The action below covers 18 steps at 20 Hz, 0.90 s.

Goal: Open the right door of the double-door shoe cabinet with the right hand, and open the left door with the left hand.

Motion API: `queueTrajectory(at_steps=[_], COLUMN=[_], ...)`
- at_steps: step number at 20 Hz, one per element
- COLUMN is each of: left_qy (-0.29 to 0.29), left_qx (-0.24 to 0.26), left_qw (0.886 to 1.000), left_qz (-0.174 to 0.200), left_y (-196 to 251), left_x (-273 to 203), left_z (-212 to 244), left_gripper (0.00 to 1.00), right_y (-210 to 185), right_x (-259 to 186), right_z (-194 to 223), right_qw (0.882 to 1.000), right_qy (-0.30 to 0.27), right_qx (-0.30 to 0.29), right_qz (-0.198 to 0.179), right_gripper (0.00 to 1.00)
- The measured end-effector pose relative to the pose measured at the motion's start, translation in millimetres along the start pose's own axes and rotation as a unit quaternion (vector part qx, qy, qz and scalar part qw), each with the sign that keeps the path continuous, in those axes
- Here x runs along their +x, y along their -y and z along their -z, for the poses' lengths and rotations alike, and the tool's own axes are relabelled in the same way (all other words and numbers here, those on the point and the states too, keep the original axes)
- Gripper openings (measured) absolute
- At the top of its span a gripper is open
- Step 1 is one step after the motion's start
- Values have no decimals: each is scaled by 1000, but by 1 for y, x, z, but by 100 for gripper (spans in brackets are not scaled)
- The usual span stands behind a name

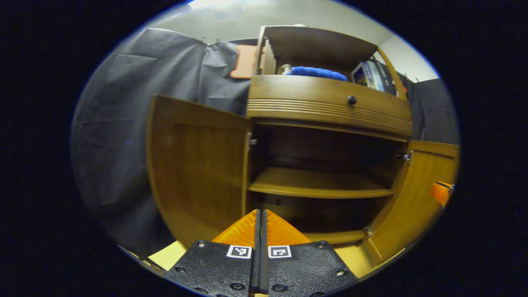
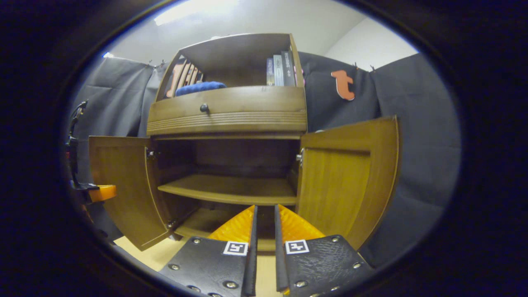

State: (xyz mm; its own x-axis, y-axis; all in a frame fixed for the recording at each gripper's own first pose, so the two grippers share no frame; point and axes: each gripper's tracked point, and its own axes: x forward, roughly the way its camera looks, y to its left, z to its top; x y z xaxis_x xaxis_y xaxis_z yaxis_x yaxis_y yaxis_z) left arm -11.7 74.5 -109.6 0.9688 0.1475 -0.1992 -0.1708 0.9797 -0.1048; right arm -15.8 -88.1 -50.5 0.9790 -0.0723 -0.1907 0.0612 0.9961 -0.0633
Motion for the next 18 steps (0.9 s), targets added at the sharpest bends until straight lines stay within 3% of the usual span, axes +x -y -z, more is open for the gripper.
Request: queueTrajectory(at_steps=[3, 4, 6, 9, 12, 16, 17, 18], left_qy=[27, 36, 56, 87, 117, 122, 122, 122], left_qx=[7, 1, -7, 9, 17, 14, 13, 13], left_qw=[998, 996, 992, 988, 982, 979, 979, 980], left_qz=[60, 81, 113, 127, 149, 161, 160, 158], left_y=[54, 71, 101, 121, 137, 146, 146, 144], left_x=[1, -1, -7, -15, -23, -30, -31, -33], left_z=[-25, -34, -48, -67, -80, -82, -81, -81], left_gripper=[1, 5, 0, 1, 11, 95, 94, 94], right_y=[-8, -10, -13, -18, -17, -24, -25, -25], right_x=[-10, -13, -21, -31, -41, -44, -42, -41], right_z=[-26, -32, -43, -48, -46, -40, -40, -41], right_qw=[1000, 999, 999, 998, 998, 998, 997, 997], right_qy=[26, 33, 47, 56, 63, 57, 62, 66], right_qx=[17, 22, 25, 26, 18, 34, 39, 41], right_qz=[3, 2, 4, 4, 8, -7, -10, -10], right_gripper=[19, 18, 19, 18, 18, 84, 100, 99])
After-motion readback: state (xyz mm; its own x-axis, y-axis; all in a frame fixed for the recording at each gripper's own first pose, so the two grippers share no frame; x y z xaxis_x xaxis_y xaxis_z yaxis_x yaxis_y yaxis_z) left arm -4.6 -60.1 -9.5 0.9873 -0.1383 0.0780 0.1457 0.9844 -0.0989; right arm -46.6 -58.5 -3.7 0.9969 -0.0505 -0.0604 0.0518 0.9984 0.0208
